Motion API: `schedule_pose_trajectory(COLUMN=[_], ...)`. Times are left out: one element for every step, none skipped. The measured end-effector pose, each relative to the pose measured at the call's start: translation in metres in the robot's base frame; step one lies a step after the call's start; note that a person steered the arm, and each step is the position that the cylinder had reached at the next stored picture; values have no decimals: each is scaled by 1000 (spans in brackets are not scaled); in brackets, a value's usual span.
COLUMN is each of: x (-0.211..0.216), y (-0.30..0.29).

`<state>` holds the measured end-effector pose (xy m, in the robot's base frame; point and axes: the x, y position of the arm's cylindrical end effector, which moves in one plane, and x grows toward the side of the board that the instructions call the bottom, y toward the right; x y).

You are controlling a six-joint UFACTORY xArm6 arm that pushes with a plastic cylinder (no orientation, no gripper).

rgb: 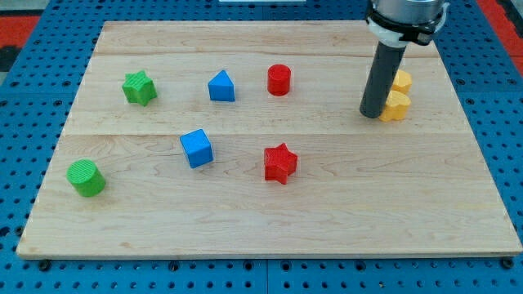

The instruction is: Push the red star towards right side of the board

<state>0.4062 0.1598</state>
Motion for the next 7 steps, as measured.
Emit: schedule_pose_trajectory(x=[0, 8, 64, 114, 149, 154, 116], y=[5, 5, 7, 2, -80, -186, -195])
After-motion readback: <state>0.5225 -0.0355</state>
